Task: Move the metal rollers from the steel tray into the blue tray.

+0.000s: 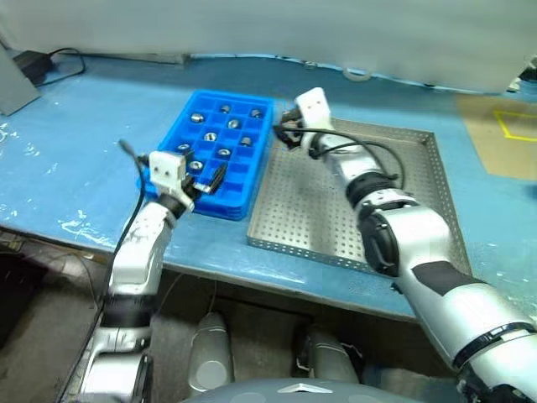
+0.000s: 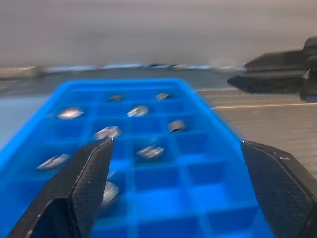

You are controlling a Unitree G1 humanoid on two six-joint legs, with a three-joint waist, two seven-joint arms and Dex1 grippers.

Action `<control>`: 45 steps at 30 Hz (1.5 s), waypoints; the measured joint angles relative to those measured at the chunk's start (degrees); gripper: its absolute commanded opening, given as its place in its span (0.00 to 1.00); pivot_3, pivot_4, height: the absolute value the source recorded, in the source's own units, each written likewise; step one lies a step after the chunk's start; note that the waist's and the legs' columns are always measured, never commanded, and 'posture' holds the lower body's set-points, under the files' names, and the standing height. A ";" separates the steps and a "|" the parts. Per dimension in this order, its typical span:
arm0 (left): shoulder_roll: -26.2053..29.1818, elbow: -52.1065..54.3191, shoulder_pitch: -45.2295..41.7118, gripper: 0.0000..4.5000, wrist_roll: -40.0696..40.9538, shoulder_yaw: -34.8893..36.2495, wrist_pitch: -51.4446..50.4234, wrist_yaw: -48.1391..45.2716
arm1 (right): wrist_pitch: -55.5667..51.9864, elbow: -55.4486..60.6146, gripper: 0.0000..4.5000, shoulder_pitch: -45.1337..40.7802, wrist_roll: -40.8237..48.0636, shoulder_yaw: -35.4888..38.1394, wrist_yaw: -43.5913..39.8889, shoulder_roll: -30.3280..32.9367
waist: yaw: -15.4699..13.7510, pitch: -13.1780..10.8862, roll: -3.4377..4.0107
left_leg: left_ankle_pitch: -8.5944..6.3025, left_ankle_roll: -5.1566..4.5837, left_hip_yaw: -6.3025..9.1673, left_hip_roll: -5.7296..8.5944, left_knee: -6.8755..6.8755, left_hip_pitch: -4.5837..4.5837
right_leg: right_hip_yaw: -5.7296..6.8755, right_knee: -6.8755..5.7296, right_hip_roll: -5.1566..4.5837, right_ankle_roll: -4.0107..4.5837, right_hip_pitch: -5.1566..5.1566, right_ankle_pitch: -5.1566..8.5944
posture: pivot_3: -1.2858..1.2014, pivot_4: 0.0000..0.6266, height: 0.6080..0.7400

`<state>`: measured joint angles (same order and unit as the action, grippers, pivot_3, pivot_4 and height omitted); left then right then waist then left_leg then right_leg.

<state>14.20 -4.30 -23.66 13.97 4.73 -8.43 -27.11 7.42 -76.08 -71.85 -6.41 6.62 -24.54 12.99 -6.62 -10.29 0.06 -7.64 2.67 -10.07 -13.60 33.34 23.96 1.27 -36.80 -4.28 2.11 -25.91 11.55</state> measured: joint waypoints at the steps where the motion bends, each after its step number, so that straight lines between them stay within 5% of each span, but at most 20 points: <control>1: -0.16 -4.70 -3.67 1.00 0.23 -0.85 1.22 -2.98 | 0.66 1.15 0.86 1.78 0.07 0.03 -1.17 3.31 | 0.89 0.01 -0.01 | 0.00 -0.11 -0.01 0.06 0.04 0.02 | -0.02 0.07 -0.03 -0.07 0.09 -0.05 | 0.37 0.24 1.00; 7: -2.78 -23.27 -15.20 1.00 -0.21 -5.09 7.38 -14.41 | -1.17 11.61 0.86 14.28 3.70 0.86 -12.27 15.17 | 6.49 0.04 -0.06 | -0.26 -0.74 -0.14 0.01 0.35 0.05 | -0.21 0.18 0.07 -0.13 0.11 -0.09 | 0.31 0.24 1.00; 13: -5.57 -30.67 -18.93 1.00 -0.19 -7.53 9.71 -22.21 | -15.20 34.05 0.86 28.23 10.68 0.26 -27.50 18.87 | 10.85 0.04 -0.06 | -0.33 -1.06 -0.22 -0.03 0.62 -0.03 | -0.31 0.18 0.13 -0.11 0.07 -0.10 | 0.30 0.24 1.00; 21: -6.34 -32.21 -18.68 1.00 -0.24 -7.61 10.45 -24.91 | -32.55 52.38 0.86 34.78 15.68 -5.09 -38.22 21.73 | 10.52 0.03 -0.09 | -0.49 -0.91 -0.21 0.13 0.90 -0.72 | -0.39 0.51 0.03 -0.55 1.06 -0.03 | 0.32 0.24 1.00; 32: -4.49 -28.84 -14.62 1.00 -1.43 -7.62 9.55 -23.97 | -33.65 51.82 0.86 34.67 12.86 -13.78 -40.39 22.57 | 10.41 0.04 -0.07 | -0.71 -1.27 -0.16 0.08 0.69 -0.50 | -0.23 1.35 0.00 -0.08 1.28 -0.46 | 0.33 0.24 1.00; 36: -4.46 -28.26 -14.30 1.00 -1.67 -7.63 9.20 -23.63 | -33.19 51.16 0.67 34.67 11.22 -15.40 -40.18 22.88 | 10.39 0.04 -0.07 | -0.72 -1.27 -0.17 0.08 0.63 -0.48 | -0.21 1.43 0.00 -0.08 1.28 -0.46 | 0.34 0.24 1.00; 40: -4.33 -27.96 -14.05 1.00 -2.52 -8.04 8.91 -23.25 | -33.27 51.31 0.36 34.69 11.16 -15.72 -40.65 23.15 | 10.41 0.04 -0.07 | -0.72 -1.26 -0.18 0.09 0.64 -0.50 | -0.23 1.42 -0.01 -0.08 1.28 -0.46 | 0.34 0.24 1.00; 45: -4.00 -27.76 -13.99 1.00 -2.60 -6.27 9.19 -19.41 | -37.47 55.18 0.36 33.69 18.16 -11.59 -41.53 19.75 | 10.72 0.04 -0.07 | -0.71 -1.26 -0.18 0.05 0.64 -0.57 | -0.24 1.35 0.01 -0.08 1.22 -0.47 | 0.36 0.24 1.00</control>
<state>10.20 -32.06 -37.65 11.38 -1.54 0.76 -46.52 -30.06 -20.89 -38.16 11.75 -4.96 -66.07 32.74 4.10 -10.25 -0.01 -8.35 1.42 -10.25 -13.55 33.98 23.39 1.04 -35.45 -4.27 2.03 -24.69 11.08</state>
